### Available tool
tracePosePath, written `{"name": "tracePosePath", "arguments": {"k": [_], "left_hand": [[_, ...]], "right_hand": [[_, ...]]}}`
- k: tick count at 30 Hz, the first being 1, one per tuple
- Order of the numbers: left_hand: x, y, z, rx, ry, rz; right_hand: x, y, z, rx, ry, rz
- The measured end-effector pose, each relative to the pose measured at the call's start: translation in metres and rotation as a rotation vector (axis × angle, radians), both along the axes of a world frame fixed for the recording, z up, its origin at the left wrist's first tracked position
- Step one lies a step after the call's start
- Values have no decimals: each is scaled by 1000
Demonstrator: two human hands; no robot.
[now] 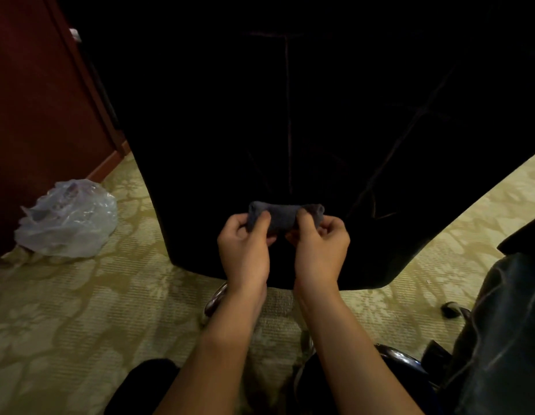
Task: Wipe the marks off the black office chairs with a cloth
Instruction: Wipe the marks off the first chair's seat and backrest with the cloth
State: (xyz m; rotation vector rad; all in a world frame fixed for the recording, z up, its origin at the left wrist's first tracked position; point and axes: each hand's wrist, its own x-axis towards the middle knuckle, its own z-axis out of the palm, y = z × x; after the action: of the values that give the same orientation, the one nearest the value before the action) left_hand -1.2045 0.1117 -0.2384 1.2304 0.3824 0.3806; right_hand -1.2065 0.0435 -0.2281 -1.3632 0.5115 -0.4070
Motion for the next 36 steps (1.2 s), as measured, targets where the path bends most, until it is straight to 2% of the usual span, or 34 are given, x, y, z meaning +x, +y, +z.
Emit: {"name": "tracePosePath", "arguments": {"k": [5,8,10,13,20,23,26,30,36], "left_hand": [[1,-12,-20,-15,153,-14],[1,-16,-8,-86,210,-29],[0,-14,9,-152,200,-78],[-2,-11,42,-223,137,-115],[0,-2,116,-140,-112,-8],[-2,0,112,-52,-115,-16],[-3,1,76,38,-4,-58],[-7,2,43,-22,128,-84],[-2,10,100,-47,11,-26]], "right_hand": [[-6,-17,-13,-107,88,81],[-2,-21,-1,-70,159,83],[0,-22,15,-6,176,65],[1,-23,46,75,89,53],[-3,-9,123,151,-179,101],[-2,-8,114,103,-150,80],[-3,-12,81,110,-6,74],[-6,-15,56,97,144,79],[-7,-6,112,184,-29,97]]}}
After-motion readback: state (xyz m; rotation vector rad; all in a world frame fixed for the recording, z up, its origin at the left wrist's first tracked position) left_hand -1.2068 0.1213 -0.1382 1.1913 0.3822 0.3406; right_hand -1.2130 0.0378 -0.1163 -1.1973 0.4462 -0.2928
